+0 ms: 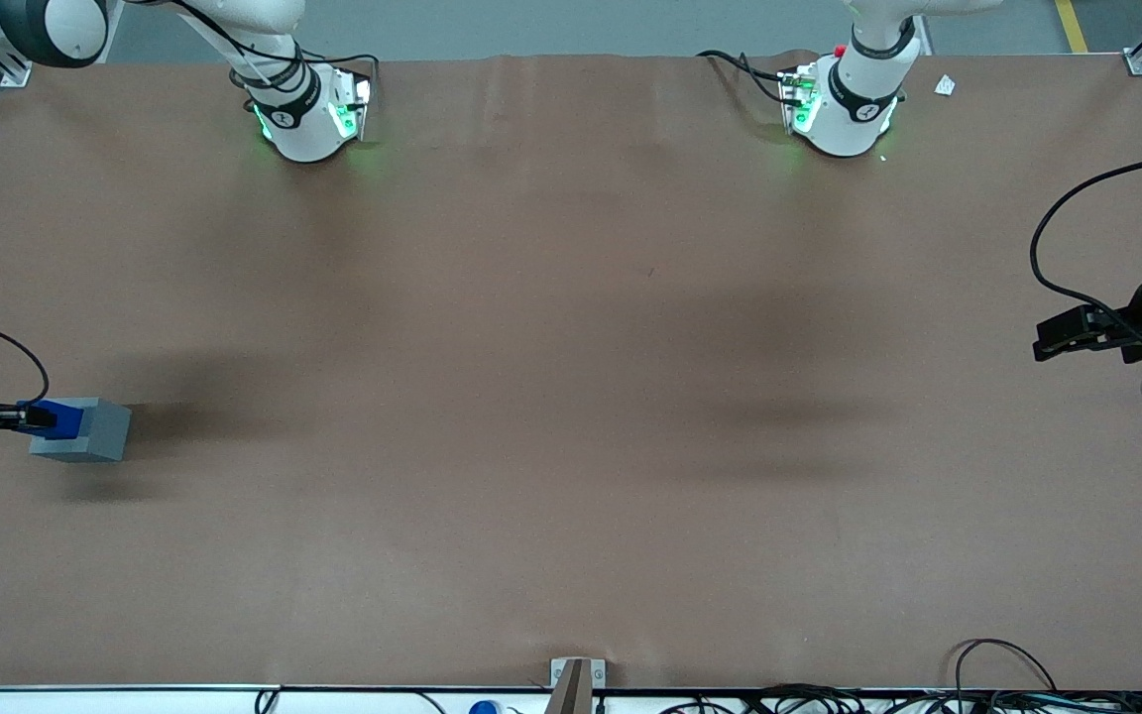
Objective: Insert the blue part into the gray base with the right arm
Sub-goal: 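Lower the blue block into the gray base's opening, then open the right gripper and withdraw it from the block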
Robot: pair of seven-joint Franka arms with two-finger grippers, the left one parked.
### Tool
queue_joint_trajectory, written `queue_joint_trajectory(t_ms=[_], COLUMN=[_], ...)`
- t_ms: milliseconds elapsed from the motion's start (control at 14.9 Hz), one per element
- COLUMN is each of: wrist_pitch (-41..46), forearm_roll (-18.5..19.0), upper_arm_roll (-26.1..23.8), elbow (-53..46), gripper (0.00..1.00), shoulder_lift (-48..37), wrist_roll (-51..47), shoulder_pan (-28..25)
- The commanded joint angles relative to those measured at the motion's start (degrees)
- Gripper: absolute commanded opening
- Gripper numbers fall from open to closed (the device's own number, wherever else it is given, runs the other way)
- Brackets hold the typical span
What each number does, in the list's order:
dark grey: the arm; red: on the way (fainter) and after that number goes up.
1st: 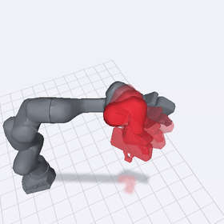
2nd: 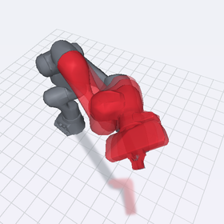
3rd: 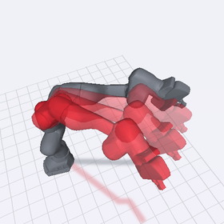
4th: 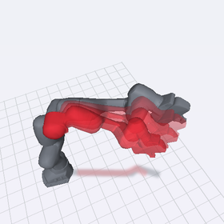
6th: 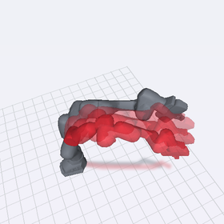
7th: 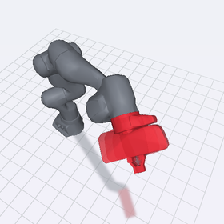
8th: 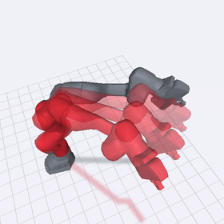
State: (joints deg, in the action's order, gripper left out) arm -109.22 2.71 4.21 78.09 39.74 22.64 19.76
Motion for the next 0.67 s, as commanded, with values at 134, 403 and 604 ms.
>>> queue_joint_trajectory(t_ms=[134, 403, 604], wrist_pitch=[0.59, 0.32, 0.94], forearm_roll=[0.54, 0.10, -0.34], upper_arm_roll=[-0.43, -0.43, -0.43], elbow=[-2.95, -2.68, -2.77], gripper=[0.01, 0.99, 1.00], shoulder_lift=[2.18, 2.62, 1.66], wrist_roll=[0.12, 0.21, 0.04], shoulder_pan=[0.28, 0.28, 0.10])
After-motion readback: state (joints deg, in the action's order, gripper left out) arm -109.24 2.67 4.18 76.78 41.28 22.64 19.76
